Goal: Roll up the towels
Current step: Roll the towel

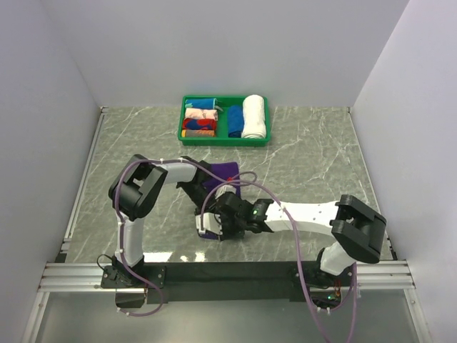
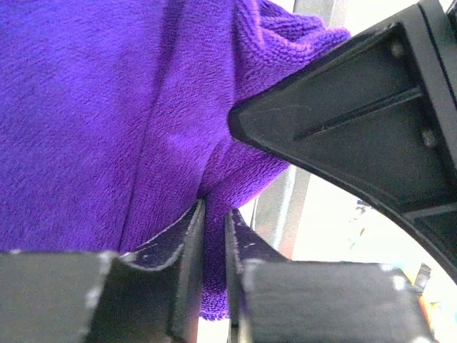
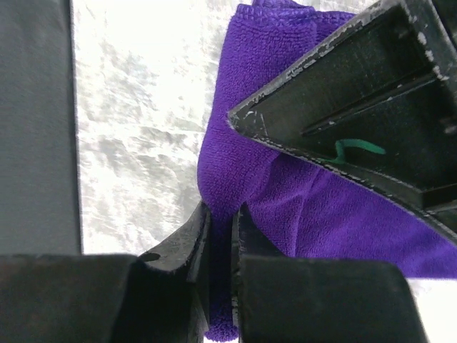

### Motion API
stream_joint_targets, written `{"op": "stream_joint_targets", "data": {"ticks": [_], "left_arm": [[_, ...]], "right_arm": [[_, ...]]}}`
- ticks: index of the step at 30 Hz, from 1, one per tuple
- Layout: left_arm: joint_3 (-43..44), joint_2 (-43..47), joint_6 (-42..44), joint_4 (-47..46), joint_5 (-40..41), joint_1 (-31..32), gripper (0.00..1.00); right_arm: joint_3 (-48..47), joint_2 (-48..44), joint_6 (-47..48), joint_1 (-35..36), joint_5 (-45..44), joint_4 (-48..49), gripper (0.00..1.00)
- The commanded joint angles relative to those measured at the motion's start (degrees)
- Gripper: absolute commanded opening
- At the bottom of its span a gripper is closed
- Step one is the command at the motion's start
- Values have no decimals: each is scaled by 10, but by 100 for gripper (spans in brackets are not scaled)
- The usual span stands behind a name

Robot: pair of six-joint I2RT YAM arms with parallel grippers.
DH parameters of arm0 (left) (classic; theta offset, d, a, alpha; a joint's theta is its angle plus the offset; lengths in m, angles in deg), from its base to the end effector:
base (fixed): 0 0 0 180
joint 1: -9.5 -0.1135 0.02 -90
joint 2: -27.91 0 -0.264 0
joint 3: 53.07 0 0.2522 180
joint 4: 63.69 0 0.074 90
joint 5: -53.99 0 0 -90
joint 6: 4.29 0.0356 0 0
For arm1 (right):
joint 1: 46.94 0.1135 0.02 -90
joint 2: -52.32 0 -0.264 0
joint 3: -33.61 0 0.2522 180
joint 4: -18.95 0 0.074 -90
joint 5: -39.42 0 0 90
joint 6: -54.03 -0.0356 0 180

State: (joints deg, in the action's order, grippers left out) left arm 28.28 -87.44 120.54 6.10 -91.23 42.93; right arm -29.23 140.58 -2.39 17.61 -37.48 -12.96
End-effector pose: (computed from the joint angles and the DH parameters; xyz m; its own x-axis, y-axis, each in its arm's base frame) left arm 0.2506 -0.2005 0.1195 -0.5791 0.7727 -0.2599 0.5868 0.1737 -0.7909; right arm 0.1210 0.2729 0.1776 0.2141 -0.8036 -0.5552 -0.9766 -0.1638 -0.1396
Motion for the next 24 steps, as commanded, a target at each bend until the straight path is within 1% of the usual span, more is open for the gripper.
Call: {"op": "stream_joint_targets", "data": {"ticks": [1, 3, 4, 10, 14, 17, 24], "left_arm": [[-11, -4, 2, -42, 59, -34, 20], [-16, 4, -6, -39, 51, -44, 23], [-18, 7, -11, -40, 45, -49, 26], [-18, 31, -33, -42, 40, -100, 33], [-4, 19, -13, -13, 47, -129, 36], [-3, 28, -5, -1, 43, -150, 39], [4, 69, 23, 40, 27, -236, 41]], "right_arm": [[-33, 11, -34, -12, 109, -87, 0], [-43, 20, -40, -28, 133, -100, 0], [-51, 25, -47, -42, 152, -111, 0], [-73, 51, -55, -88, 183, -130, 0], [-86, 68, -51, -94, 190, -146, 0], [-87, 75, -50, -97, 190, -151, 0], [-124, 114, -45, -124, 229, -186, 0]]}}
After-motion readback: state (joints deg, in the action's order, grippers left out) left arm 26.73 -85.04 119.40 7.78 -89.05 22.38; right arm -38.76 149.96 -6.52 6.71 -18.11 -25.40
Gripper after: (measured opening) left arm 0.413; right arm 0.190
